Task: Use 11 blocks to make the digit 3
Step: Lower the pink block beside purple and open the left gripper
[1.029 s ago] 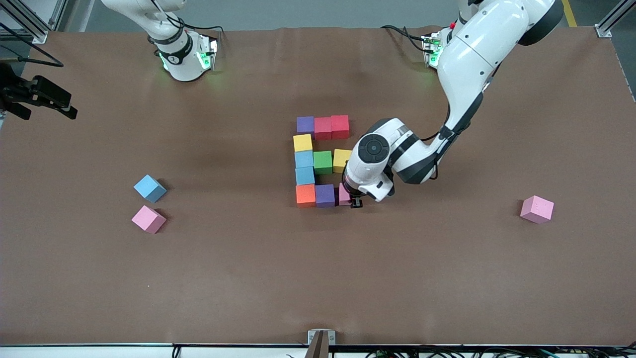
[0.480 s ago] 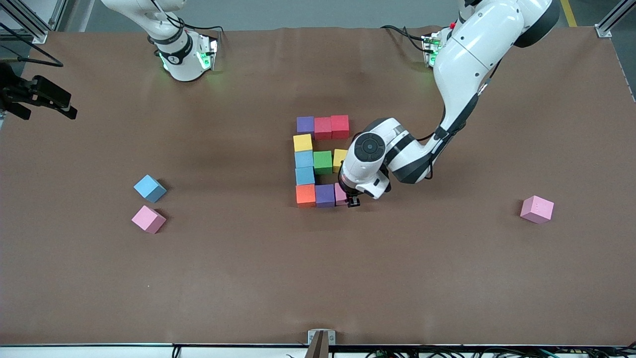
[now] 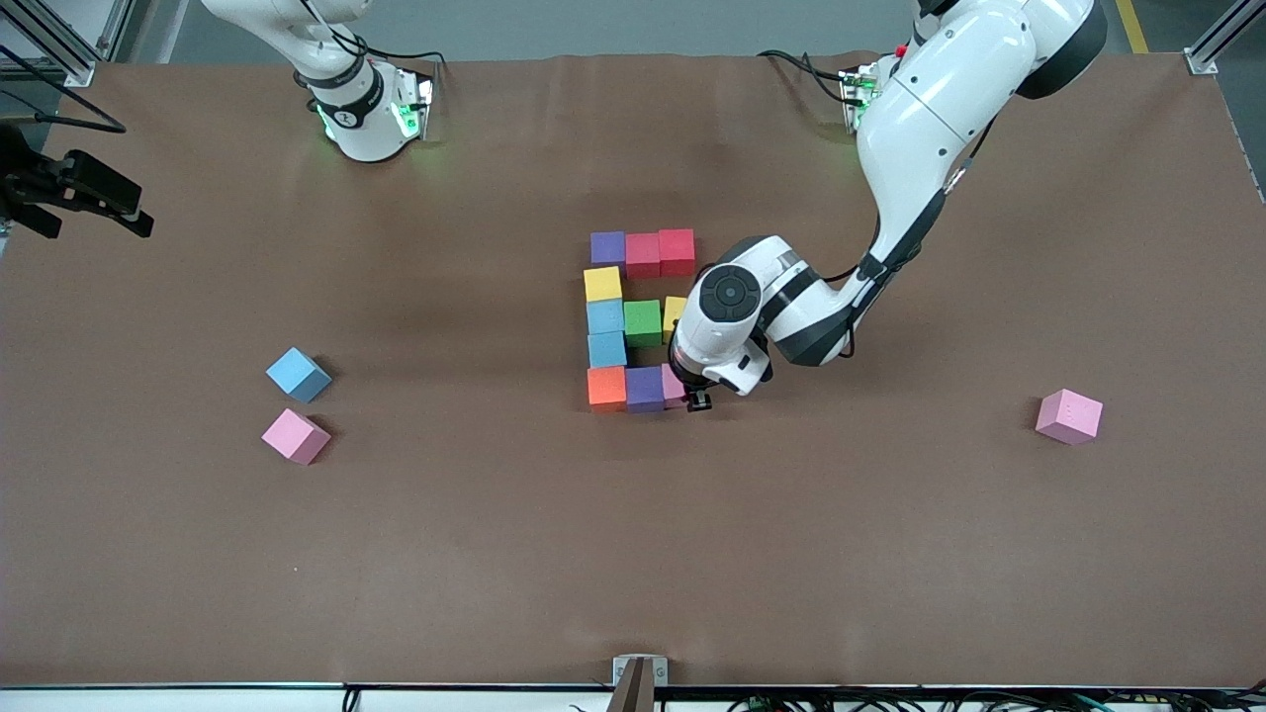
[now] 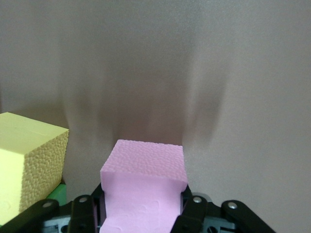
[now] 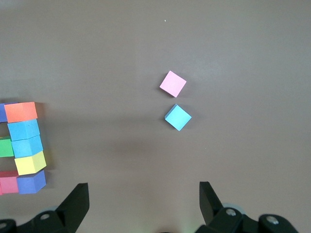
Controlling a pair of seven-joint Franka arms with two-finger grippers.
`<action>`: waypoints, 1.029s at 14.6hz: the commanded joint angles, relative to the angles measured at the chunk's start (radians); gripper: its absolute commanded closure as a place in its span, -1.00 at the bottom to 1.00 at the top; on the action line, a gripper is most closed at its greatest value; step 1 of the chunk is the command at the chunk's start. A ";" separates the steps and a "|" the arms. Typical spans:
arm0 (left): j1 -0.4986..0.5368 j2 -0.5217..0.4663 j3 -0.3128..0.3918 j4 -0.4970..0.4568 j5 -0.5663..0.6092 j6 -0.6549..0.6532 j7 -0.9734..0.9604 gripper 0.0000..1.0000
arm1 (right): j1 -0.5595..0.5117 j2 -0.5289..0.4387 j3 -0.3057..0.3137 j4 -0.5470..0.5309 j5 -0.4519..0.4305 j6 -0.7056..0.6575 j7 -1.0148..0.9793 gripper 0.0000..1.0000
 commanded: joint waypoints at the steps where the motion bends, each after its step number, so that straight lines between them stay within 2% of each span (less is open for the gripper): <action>1: -0.016 0.015 0.019 0.021 0.008 0.007 -0.001 -0.67 | -0.008 -0.005 0.006 0.004 -0.008 0.001 -0.005 -1.00; 2: -0.016 0.015 0.019 0.021 0.009 0.007 0.002 -1.00 | -0.008 -0.005 0.004 0.004 -0.008 0.001 -0.005 -1.00; 6: -0.010 0.001 0.017 0.064 0.011 -0.019 0.018 -1.00 | -0.008 -0.005 0.006 0.004 -0.008 0.001 -0.005 -1.00; 9: 0.002 -0.062 0.011 0.078 0.012 -0.097 0.035 -1.00 | -0.008 -0.005 0.004 0.004 -0.010 0.001 -0.005 -1.00; 12: 0.007 -0.166 0.007 0.083 -0.003 -0.204 0.203 -1.00 | -0.008 -0.005 0.004 0.002 -0.010 0.001 -0.005 -1.00; 15: 0.022 -0.211 0.007 0.154 -0.015 -0.358 0.400 -1.00 | -0.008 -0.005 0.004 0.002 -0.008 0.001 -0.005 -1.00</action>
